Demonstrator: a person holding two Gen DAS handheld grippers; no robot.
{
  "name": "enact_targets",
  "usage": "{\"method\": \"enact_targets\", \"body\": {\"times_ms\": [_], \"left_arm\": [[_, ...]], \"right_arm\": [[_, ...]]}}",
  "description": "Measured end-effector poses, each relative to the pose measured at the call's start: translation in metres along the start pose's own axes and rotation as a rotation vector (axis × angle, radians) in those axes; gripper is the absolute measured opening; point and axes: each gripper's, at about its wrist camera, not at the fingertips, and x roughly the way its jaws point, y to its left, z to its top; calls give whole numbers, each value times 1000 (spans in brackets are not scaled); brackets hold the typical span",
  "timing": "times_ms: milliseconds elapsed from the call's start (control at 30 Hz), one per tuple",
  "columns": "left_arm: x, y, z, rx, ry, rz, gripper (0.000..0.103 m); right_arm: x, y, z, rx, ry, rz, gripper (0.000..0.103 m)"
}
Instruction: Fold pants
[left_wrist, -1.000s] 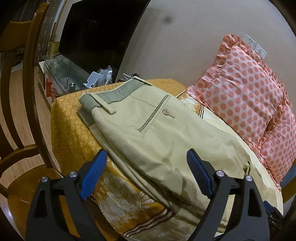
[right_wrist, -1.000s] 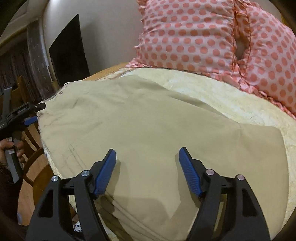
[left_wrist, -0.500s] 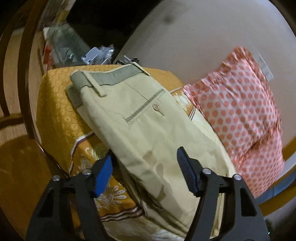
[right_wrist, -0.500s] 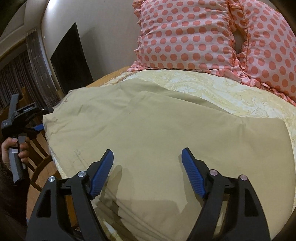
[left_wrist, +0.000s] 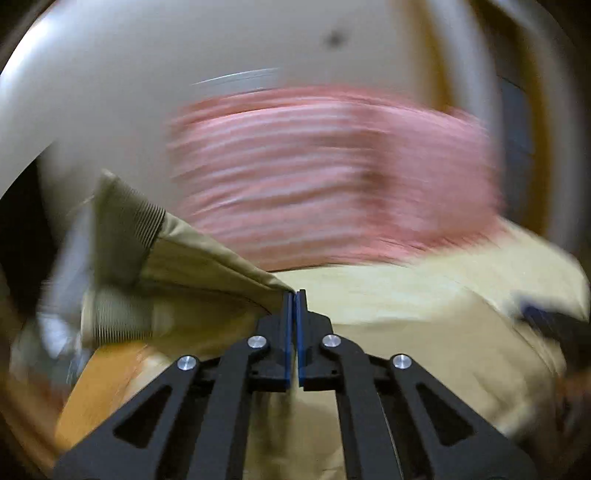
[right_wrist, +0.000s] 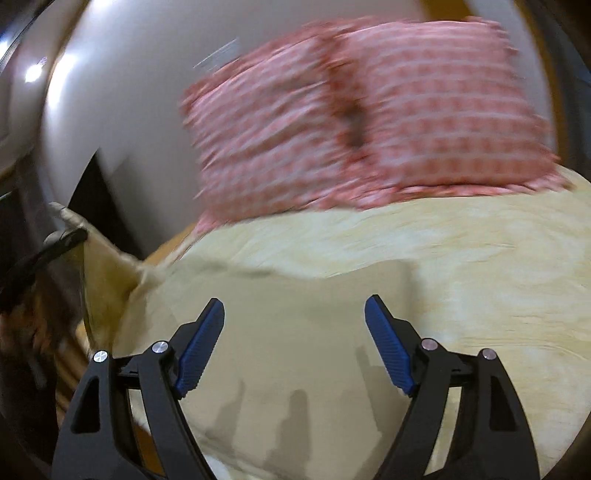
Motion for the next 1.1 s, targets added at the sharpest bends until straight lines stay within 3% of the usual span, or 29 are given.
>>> {"method": "enact_targets", "body": {"times_ms": [33, 133, 233, 267, 333, 367, 467, 500, 533, 600, 700, 900, 1100], "left_arm": [[5, -41, -7, 111, 29, -109, 1], [25, -111, -49, 302, 172, -280, 1], [33, -143, -84, 414, 263, -375, 0], [27, -149, -91, 458, 216, -342, 0], [26, -148, -88, 444, 214, -362, 0], [28, -142, -83, 388, 217, -392, 0], [21, -135, -83, 372, 184, -419, 4], [12, -131, -86, 369, 164, -448, 13], [3, -127, -88, 352, 144, -475, 30], [-17, -114, -95, 304, 117, -488, 46], [-39, -83, -108, 204, 117, -451, 51], [-82, 13, -138, -80, 116, -292, 57], [-103, 46, -146, -136, 66, -143, 70]], "right_arm": [[-7, -13, 2, 46, -15, -7, 80], [-18, -41, 4, 152, -29, -5, 82], [-19, -65, 1, 246, -5, 7, 82], [-18, -69, 2, 266, 6, 13, 82], [-14, -66, 5, 268, 10, 55, 82], [-14, -58, 7, 237, 14, 94, 82], [-15, 10, 20, -60, 70, 259, 82], [-16, 29, 21, -138, 82, 285, 82], [-18, 45, 21, -207, 93, 311, 82], [-22, 74, 18, -330, 104, 368, 82], [-19, 99, 4, -434, 130, 431, 82], [-7, 152, -42, -579, 172, 553, 81], [2, 213, -99, -803, 150, 542, 80]]}}
